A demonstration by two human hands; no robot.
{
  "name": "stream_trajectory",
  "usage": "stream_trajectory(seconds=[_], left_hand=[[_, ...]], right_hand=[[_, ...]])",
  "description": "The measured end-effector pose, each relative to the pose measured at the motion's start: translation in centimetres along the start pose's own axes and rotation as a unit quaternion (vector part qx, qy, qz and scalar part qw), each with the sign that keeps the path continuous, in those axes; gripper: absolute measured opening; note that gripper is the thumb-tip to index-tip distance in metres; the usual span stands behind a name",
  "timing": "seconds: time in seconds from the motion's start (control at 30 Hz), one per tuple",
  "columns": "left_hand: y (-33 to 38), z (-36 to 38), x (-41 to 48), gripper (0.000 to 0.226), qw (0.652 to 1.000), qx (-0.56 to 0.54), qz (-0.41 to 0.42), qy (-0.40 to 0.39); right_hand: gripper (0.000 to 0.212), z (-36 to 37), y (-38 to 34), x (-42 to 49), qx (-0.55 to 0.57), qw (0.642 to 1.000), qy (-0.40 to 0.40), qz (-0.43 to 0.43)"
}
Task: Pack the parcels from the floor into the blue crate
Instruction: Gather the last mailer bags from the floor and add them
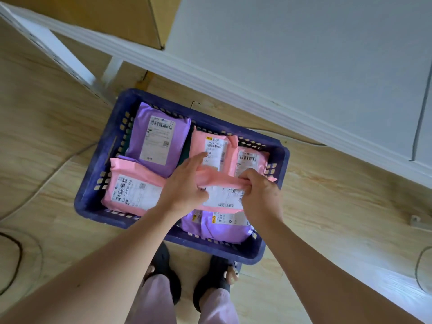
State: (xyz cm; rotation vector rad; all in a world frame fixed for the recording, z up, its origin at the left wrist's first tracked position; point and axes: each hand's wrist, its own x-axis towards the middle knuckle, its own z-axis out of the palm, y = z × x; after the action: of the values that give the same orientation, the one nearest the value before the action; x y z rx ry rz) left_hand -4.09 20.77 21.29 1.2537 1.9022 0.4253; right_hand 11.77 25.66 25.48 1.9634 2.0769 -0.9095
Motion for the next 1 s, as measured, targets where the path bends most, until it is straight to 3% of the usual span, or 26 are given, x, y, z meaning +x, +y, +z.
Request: stream_trajectory(seconds=[0.13, 0.3, 0.4, 0.47, 0.53, 0.63, 0.7, 0.73, 0.77, 0.83, 0.87, 0.93, 1.0], left_hand=[[0.2, -0.7, 0.7, 0.02, 0.999, -0.022, -0.039, -0.006], [-1.1, -2.2, 2.0, 0.018, 0.97, -0.174, -0.161, 0.061], [-3.4, -3.1, 2.6, 0.016, 0.898, -0.322, -0.27, 0.128], [-5.3, -3.9, 3.0, 0.016, 0.83, -0.418, -0.33, 0.166], [-7.4, -4.6, 3.4, 0.03, 0.777, -0.473, -0.372, 0.184], [-10.8, -5.7, 4.2, 0.033, 0.747, -0.486, -0.402, 0.21], [-12.4, -6.2, 5.1, 0.025, 0.769, -0.459, -0.386, 0.221], [-13.0, -6.2, 5.4, 0.034, 0.8, -0.419, -0.367, 0.222], [-13.4, -6.1, 5.5, 0.049, 0.849, -0.336, -0.345, 0.218], [-13.7, -5.7, 5.3, 0.073, 0.95, -0.07, -0.232, 0.199], [-13.8, -5.3, 4.9, 0.08, 0.97, 0.062, -0.147, 0.183], [-14.1, -4.5, 4.3, 0.084, 0.96, 0.245, -0.004, 0.137], [-15.1, -3.9, 4.7, 0.081, 0.946, 0.303, 0.053, 0.098]], right_hand=[[0.046, 0.1, -1.4, 0.3, -0.005, 1.0, 0.018, -0.012], [0.072, 0.8, -4.0, 1.7, 0.027, 0.998, 0.048, -0.037], [0.073, 2.9, -4.6, 2.7, 0.045, 0.999, -0.001, -0.019], [0.071, 4.4, -5.1, 3.3, 0.064, 0.995, -0.078, -0.011], [0.068, 6.0, -5.9, 3.6, 0.057, 0.986, -0.157, -0.011], [0.071, 8.5, -7.8, 4.1, 0.065, 0.972, -0.221, -0.035], [0.076, 10.4, -9.0, 4.6, 0.068, 0.966, -0.237, -0.072], [0.077, 11.2, -9.5, 4.9, 0.061, 0.964, -0.242, -0.091], [0.077, 11.9, -10.0, 5.2, 0.052, 0.963, -0.242, -0.108], [0.078, 13.1, -10.7, 5.7, 0.027, 0.965, -0.225, -0.136], [0.08, 13.5, -11.0, 5.9, 0.002, 0.967, -0.208, -0.145], [0.082, 13.9, -11.4, 6.2, -0.077, 0.971, -0.157, -0.16], [0.082, 14.0, -11.8, 6.8, -0.158, 0.964, -0.12, -0.179]])
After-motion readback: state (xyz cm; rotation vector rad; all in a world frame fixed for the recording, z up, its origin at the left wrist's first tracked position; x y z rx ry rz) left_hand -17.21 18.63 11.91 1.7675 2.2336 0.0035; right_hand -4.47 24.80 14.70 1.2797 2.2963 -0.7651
